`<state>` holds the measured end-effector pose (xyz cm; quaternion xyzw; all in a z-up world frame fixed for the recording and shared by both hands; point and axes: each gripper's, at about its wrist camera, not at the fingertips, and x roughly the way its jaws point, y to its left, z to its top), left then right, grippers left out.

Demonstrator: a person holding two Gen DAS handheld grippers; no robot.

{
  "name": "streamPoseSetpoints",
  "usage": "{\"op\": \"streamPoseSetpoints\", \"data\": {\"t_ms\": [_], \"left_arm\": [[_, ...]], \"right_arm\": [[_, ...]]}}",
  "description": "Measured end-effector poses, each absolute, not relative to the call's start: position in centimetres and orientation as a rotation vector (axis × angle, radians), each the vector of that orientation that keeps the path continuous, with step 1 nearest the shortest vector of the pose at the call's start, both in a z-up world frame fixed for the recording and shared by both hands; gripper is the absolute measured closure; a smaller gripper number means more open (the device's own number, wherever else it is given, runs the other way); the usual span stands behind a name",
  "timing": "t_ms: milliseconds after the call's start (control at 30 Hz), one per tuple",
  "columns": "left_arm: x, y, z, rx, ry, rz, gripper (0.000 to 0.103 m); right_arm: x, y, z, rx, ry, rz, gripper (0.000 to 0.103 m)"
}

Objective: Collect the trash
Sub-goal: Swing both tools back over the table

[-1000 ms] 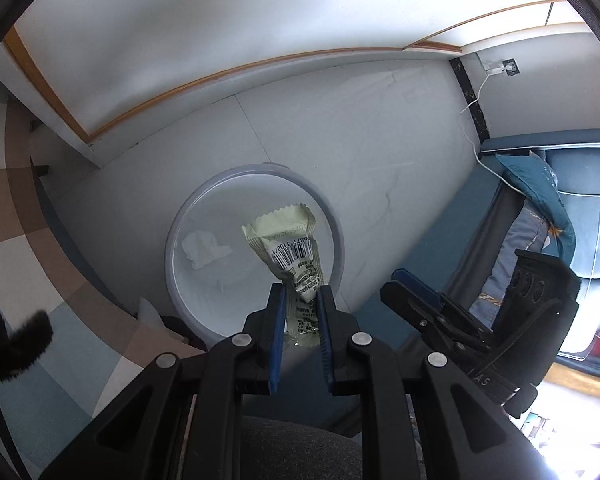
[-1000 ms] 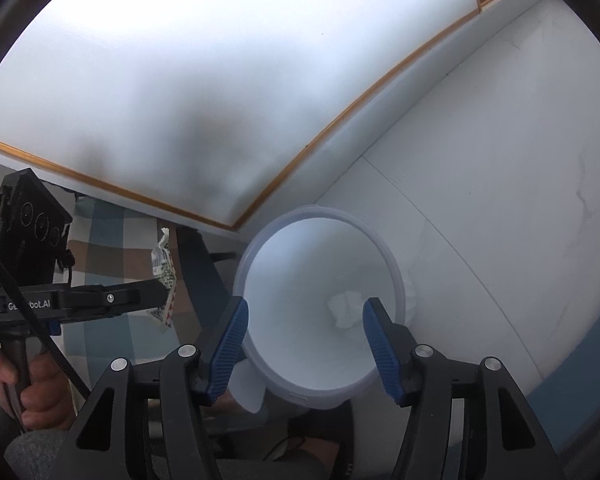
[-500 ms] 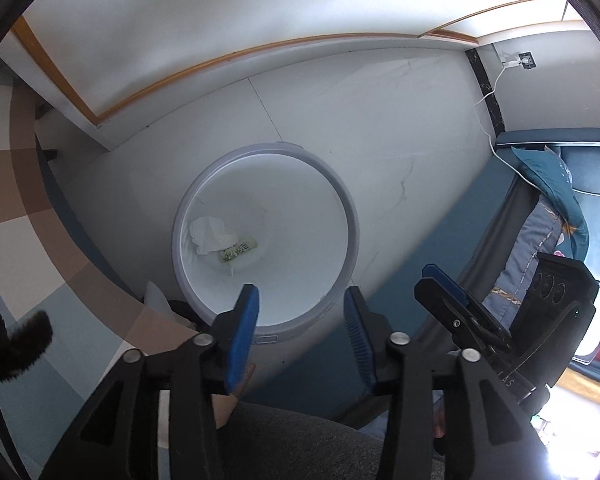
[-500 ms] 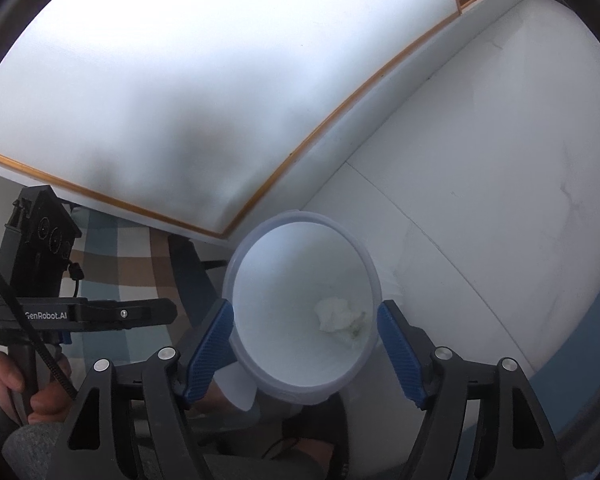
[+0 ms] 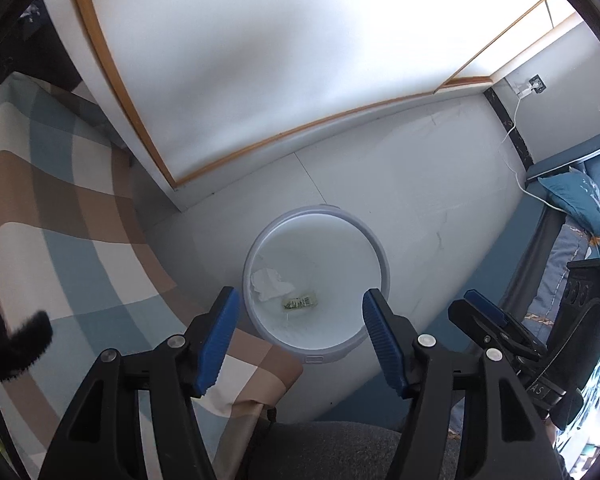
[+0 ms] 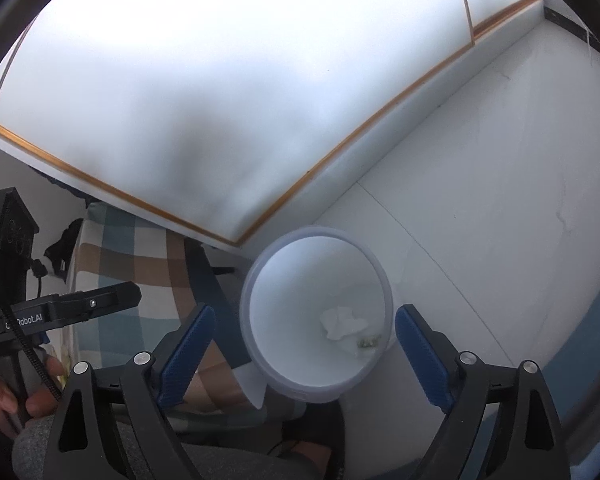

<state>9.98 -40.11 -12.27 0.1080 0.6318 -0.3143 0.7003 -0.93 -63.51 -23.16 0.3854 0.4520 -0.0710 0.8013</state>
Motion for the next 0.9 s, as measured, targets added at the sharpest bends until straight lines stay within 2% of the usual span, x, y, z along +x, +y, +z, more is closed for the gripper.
{"op": "streamPoseSetpoints", "data": {"t_ms": [167, 300, 600, 733, 900], "left_arm": [[9.0, -37.7, -9.1, 0.213, 1.294, -0.636, 0.042], [8.5, -35.5, -6.9, 0.173, 1.192, -0.599, 0.036], [7.5, -30.0, -2.1, 0.124, 0.985, -0.532, 0.035], [7.3, -26.8, -0.6, 0.089, 0.922, -0.490, 0.026], [6.6, -22.1, 1.7, 0.072, 0.837, -0.429, 0.022]], "right_arm": [[-1.2, -62.8, -20.4, 0.804, 0.909, -0.133, 0.006], [-1.5, -62.1, -17.4, 0.772, 0.846, -0.120, 0.004], [-1.7, -58.4, -9.0, 0.641, 0.719, -0.058, 0.003], [-1.5, -55.4, -5.6, 0.594, 0.659, -0.006, 0.002], [-0.8, -50.9, -1.5, 0.534, 0.597, 0.063, 0.000]]}}
